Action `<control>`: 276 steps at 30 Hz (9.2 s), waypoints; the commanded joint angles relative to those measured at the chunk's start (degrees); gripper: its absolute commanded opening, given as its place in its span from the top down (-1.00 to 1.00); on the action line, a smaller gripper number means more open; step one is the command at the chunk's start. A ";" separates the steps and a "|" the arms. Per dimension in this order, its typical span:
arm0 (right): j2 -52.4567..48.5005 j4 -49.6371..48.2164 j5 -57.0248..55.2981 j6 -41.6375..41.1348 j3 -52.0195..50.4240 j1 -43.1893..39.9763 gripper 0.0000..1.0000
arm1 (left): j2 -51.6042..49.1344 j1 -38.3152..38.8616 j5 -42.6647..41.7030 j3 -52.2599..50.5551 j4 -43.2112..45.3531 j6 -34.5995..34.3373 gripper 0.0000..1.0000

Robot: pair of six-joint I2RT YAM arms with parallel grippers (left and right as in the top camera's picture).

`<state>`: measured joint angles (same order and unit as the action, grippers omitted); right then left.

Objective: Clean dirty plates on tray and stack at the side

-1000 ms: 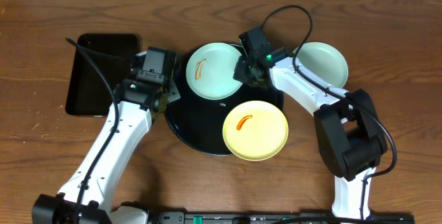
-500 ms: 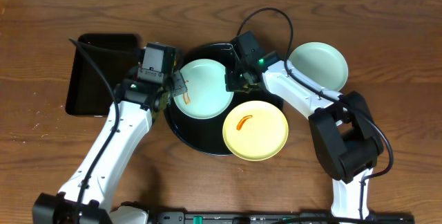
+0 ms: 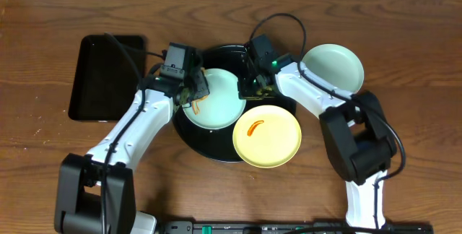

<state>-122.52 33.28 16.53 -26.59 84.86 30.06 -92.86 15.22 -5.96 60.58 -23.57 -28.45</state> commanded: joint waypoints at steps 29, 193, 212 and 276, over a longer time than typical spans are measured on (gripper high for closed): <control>-1.57 0.79 -0.63 -2.29 -0.28 -2.08 0.98 | -11.93 5.38 -0.46 -0.37 3.15 0.28 0.81; -0.59 11.54 -8.74 11.06 16.26 -2.08 0.98 | 11.39 -2.14 15.41 2.01 -8.61 7.58 0.85; -0.79 33.70 -25.94 17.16 37.05 0.94 0.75 | 10.16 -2.14 15.34 -1.11 -12.59 3.23 0.85; -14.95 23.45 -16.87 8.41 25.18 -4.28 0.07 | 10.12 -2.14 15.32 -1.11 -12.61 2.78 0.83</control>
<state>-135.48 56.97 -1.32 -17.58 110.26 26.28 -82.35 13.02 9.32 59.99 -36.03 -25.47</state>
